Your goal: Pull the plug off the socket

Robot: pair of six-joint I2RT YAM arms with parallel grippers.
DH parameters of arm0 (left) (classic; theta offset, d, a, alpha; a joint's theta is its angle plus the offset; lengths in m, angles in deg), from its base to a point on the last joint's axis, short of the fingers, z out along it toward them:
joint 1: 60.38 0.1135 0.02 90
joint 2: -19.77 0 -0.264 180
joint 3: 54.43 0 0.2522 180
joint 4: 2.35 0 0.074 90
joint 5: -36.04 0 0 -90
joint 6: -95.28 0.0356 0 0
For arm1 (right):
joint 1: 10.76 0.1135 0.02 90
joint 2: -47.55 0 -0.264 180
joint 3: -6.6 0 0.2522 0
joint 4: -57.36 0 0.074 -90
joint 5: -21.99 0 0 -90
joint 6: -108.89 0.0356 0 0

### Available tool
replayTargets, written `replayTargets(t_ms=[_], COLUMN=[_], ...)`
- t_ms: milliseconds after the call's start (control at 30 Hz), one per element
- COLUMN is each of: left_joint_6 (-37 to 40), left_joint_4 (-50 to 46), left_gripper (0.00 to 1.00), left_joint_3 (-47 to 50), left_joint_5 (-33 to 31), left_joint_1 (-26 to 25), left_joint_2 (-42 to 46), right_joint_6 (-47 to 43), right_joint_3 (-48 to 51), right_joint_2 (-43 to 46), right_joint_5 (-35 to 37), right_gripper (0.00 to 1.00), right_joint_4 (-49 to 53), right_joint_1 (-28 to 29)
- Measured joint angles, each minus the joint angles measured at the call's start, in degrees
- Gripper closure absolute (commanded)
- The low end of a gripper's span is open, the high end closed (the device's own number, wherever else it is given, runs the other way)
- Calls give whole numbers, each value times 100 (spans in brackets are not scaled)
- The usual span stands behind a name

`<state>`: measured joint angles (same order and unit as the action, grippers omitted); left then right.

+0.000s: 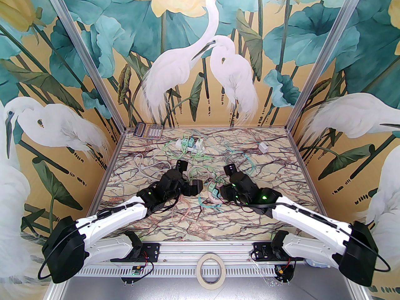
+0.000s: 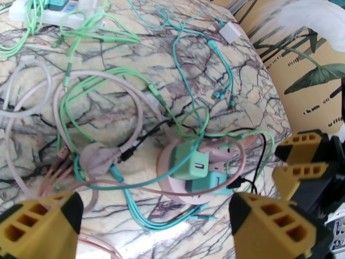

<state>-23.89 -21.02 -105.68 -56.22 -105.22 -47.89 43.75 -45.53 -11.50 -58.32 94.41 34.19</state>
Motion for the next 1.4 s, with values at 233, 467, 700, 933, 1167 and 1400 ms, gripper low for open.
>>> replayTargets(t_ms=[233, 467, 700, 933, 1167, 1400], left_joint_6=[-140, -192, -192, -192, -173, -168], left_joint_4=[90, 144, 142, 136, 131, 20], left_gripper=[12, 11, 11, 10, 10, 12], left_joint_3=[-4, -4, -4, -9, -13, -15], left_joint_5=[2, 2, 2, 2, 0, -125], left_joint_1=[-166, -205, -205, -205, -205, -205], left_joint_2=[-251, -334, -334, -382, -404, -404], right_joint_6=[-155, -581, -901, -1163, -1279, -1270], right_joint_3=[581, 592, 492, 221, 98, 70], right_joint_2=[295, -654, -1191, -1565, -1766, -1912], right_joint_5=[-590, -1357, -1606, -1753, -2085, -2717], right_gripper=[70, 65, 64, 58, 62, 68], right_joint_4=[-435, -1154, -1438, -1591, -1720, -1836], right_joint_1=[-835, -911, -911, -922, -1095, -1012])
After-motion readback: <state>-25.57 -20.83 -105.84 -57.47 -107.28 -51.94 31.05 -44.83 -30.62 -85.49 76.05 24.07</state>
